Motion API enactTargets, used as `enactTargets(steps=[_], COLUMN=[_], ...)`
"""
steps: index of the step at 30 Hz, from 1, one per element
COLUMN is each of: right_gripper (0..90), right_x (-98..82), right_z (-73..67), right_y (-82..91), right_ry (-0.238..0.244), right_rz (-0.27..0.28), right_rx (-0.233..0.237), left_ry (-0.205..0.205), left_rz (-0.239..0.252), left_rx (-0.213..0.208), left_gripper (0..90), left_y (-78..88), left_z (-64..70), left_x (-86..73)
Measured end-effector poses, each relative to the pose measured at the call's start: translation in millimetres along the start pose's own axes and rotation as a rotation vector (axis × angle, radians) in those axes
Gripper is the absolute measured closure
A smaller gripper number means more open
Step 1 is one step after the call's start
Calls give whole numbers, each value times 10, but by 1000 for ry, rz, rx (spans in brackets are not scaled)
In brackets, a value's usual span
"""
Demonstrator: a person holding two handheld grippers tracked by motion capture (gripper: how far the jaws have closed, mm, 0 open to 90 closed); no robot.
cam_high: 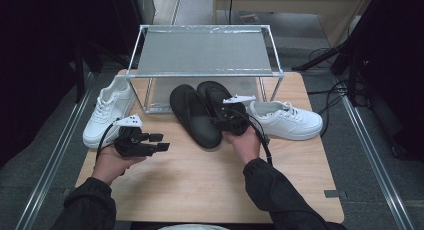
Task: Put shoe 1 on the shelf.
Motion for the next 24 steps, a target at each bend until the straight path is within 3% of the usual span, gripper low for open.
enactTargets(steps=[7,9,16,19,24], right_gripper=[476,487,527,589,750], right_x=[-176,-235,-440,-511,-576], right_z=[-17,-28,-60,-86,-87], right_y=[192,244,335,323,317], right_ry=[-6,-4,24,21,41], right_rz=[13,21,26,7,1], right_rx=[44,52,54,89,94], left_ry=[20,25,-22,-32,-57], left_rz=[-17,-46,-44,-31,-44], left_rx=[-21,-29,-22,-19,-35], left_gripper=[607,652,804,855,897], left_y=[-41,-49,-71,-82,-125], left_z=[-45,-47,-116,-195,-250], left_x=[175,224,527,669,869])
Point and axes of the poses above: each handheld gripper's, and its own axes: y roughly backward along the jaws, x roughly out of its top, z roughly to its right, the point moved 10 cm from there along -y, roughly forward along the jaws, and after that the axes turned 2 degrees about -x, right-handed, at the moved point
